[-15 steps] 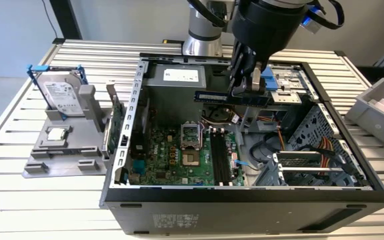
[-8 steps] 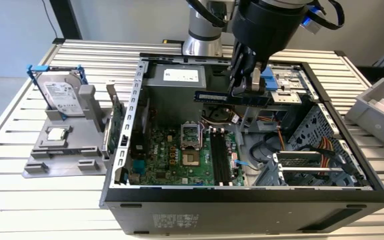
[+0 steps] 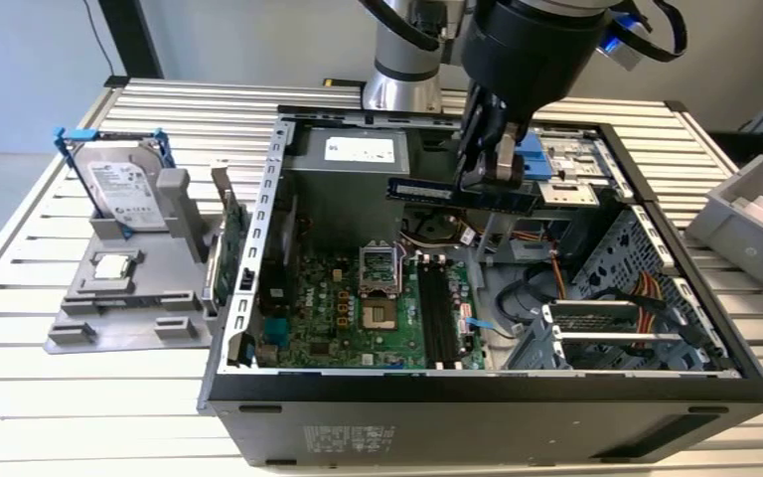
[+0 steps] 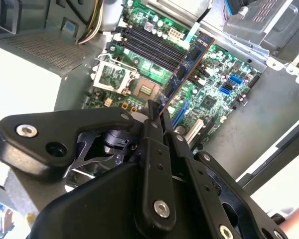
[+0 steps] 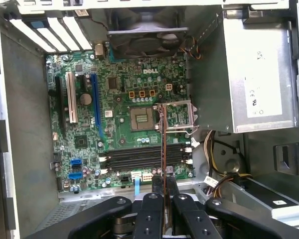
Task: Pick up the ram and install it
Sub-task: 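Pick up the ram and move it above insertion slot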
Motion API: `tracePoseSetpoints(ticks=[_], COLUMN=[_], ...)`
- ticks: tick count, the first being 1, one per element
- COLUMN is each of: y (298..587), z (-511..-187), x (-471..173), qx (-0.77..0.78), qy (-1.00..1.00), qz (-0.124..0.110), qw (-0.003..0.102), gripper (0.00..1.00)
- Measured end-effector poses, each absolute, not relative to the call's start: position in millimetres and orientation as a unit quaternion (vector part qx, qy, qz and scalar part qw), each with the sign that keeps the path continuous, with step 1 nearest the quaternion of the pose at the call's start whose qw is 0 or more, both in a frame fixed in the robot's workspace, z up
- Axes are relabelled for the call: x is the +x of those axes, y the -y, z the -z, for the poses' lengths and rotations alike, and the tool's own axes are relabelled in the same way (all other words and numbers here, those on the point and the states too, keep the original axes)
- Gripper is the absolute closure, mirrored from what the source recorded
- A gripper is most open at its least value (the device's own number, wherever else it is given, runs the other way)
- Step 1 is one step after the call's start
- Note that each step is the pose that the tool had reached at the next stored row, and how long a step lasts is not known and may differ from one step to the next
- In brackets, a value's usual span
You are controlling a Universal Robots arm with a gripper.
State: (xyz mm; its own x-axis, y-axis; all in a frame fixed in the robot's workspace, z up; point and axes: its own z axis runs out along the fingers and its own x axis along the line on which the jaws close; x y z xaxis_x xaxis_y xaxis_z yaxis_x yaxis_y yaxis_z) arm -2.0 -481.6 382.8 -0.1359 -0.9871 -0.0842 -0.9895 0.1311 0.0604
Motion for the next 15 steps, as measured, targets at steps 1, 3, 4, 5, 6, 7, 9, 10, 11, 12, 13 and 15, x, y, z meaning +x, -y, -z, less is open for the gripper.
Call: tracePoseSetpoints(ticks=[1, 3, 4, 5, 6, 7, 9, 10, 11, 12, 13, 15], y=[481.6, 481.6, 481.6, 481.6, 481.6, 481.6, 481.6, 481.6, 481.6, 481.6, 481.6, 481.6], z=[-382.8, -382.8, -382.8, -382.8, -382.9, -382.8, -382.8, -382.8, -382.8, -382.8, -382.8, -382.8], x=[-2.0, -2.0, -2.0, -2.0, -2.0, -2.0, -2.0, -2.0, -2.0, -2.0, -2.0, -2.0], qx=[-0.653, -0.644, -0.640, -0.635, -0.631, -0.626, -0.616, -0.611, -0.606, -0.602, -0.600, -0.599], qy=[-0.756, -0.763, -0.767, -0.771, -0.774, -0.778, -0.786, -0.790, -0.794, -0.796, -0.798, -0.799], qz=[-0.050, -0.050, -0.050, -0.050, -0.050, -0.050, -0.050, -0.050, -0.050, -0.050, -0.050, -0.049], qw=[0.012, 0.013, 0.013, 0.013, 0.014, 0.014, 0.015, 0.015, 0.015, 0.015, 0.015, 0.016], gripper=[1.00, 1.00, 1.00, 1.00, 1.00, 1.00, 1.00, 1.00, 1.00, 1.00, 1.00, 1.00])
